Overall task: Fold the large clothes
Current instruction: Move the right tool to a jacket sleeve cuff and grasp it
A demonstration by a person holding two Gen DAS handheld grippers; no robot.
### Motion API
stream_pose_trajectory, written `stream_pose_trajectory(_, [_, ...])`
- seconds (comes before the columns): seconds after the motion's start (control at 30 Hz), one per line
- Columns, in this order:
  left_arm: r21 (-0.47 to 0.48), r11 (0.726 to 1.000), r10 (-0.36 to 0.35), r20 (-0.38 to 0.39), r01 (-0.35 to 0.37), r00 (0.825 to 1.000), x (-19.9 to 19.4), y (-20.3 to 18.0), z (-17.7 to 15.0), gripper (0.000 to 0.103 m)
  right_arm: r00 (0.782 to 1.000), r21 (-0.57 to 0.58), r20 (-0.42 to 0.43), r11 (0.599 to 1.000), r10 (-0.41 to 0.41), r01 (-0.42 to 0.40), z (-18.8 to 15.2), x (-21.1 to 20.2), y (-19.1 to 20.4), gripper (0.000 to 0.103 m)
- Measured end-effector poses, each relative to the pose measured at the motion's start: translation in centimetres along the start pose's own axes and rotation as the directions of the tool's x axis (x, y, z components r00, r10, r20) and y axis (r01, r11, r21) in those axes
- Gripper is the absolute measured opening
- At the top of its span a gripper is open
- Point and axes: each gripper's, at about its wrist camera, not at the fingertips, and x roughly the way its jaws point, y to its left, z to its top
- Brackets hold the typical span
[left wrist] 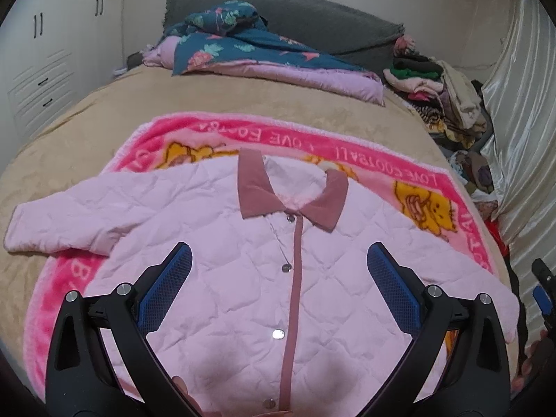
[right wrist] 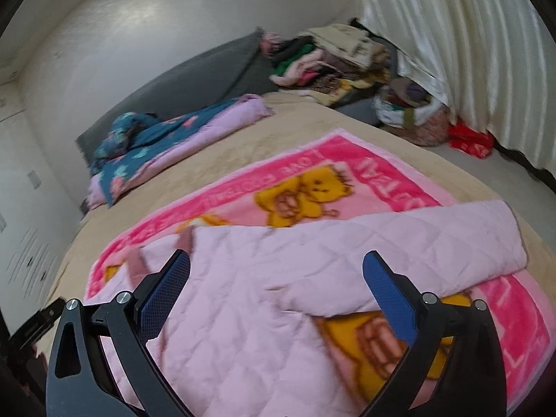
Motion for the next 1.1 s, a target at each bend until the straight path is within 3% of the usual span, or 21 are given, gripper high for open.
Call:
stream_pose_trajectory(0.33, [0.054,0.998,0.041,-0.089,-0.036,0.995,5.8,-0.2,-2.7,0.095,0.990,0.121,-0.013,0.983,-0.141,0.141,-0.8,3.3,-7.4,0.099])
stream_pose_trajectory(0.6, [0.048,0.999,0.016,-0.125,-0.010,0.992,8.9,0.3,-4.2,0.095,0.974,0.231,-0.046,0.946,-0.223,0.227,-1.8,5.1,-12.0,0.099])
stream_pose_trajectory(0.93, [0.080,0.995,0.066,-0.135,-0.056,0.989,11.2,1.2,-5.5,0.095,0.939,0.452,-0.158,0.824,-0.304,0.343,-3.9,8.1,-19.2,0.099])
stream_pose_trajectory(1.1, [0.095,0.993,0.087,-0.132,-0.075,0.987,11.4,2.2,-5.4,0.095,0.933,0.538,-0.207,0.762,-0.294,0.360,-4.6,10.2,-22.5,0.099])
